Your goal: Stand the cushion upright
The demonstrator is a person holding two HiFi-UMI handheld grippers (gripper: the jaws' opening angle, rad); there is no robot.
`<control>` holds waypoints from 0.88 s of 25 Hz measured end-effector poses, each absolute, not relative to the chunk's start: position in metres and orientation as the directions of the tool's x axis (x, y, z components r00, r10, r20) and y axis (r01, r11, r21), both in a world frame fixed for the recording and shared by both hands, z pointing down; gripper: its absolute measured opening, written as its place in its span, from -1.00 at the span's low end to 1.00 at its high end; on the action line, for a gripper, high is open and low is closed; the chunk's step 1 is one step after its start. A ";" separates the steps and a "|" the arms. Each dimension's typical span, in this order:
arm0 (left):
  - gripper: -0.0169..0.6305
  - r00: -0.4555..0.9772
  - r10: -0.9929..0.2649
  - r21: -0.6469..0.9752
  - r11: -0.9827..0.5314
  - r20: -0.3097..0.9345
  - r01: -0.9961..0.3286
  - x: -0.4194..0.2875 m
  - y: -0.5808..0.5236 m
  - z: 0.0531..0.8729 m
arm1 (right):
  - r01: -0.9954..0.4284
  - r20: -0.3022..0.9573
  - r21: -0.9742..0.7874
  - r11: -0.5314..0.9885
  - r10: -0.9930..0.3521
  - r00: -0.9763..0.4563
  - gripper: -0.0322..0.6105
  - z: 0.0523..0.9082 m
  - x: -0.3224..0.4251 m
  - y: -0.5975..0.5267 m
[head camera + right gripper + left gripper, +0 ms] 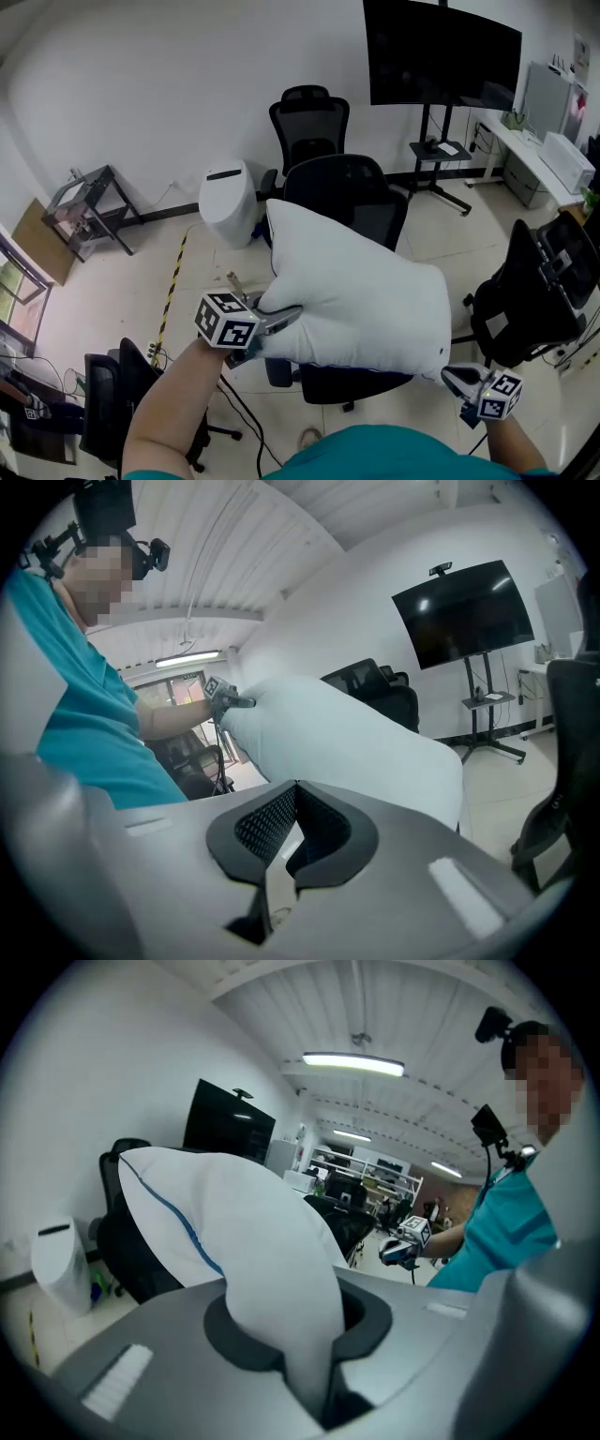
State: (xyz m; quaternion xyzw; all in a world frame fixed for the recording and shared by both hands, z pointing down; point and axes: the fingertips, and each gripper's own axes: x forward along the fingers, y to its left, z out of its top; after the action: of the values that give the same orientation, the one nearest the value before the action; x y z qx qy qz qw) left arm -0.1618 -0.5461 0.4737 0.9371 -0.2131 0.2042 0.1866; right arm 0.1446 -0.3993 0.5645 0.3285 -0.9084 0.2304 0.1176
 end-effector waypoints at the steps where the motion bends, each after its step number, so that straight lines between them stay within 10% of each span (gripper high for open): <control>1: -0.72 0.815 -0.312 0.219 -0.860 0.488 -0.460 -0.149 -0.546 0.453 | -0.645 0.347 -0.341 0.684 -0.546 -0.763 -0.89 0.562 0.146 -0.401; 11: -0.68 0.604 -0.353 -0.238 -0.934 0.715 -0.265 -0.065 -0.584 0.323 | -0.628 0.215 -0.379 0.680 -0.595 -0.774 -0.89 0.561 0.178 -0.407; 22: -0.66 0.522 -0.387 -0.398 -0.912 0.760 -0.097 -0.043 -0.604 0.254 | -0.661 0.167 -0.403 0.633 -0.659 -0.733 -0.89 0.560 0.206 -0.400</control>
State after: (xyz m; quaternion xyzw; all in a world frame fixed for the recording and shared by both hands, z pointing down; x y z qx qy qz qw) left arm -0.0428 -0.6043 0.2544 0.8584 -0.1411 0.4683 -0.1546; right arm 0.2056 -0.4004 0.5600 0.3654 -0.9035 0.2239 0.0018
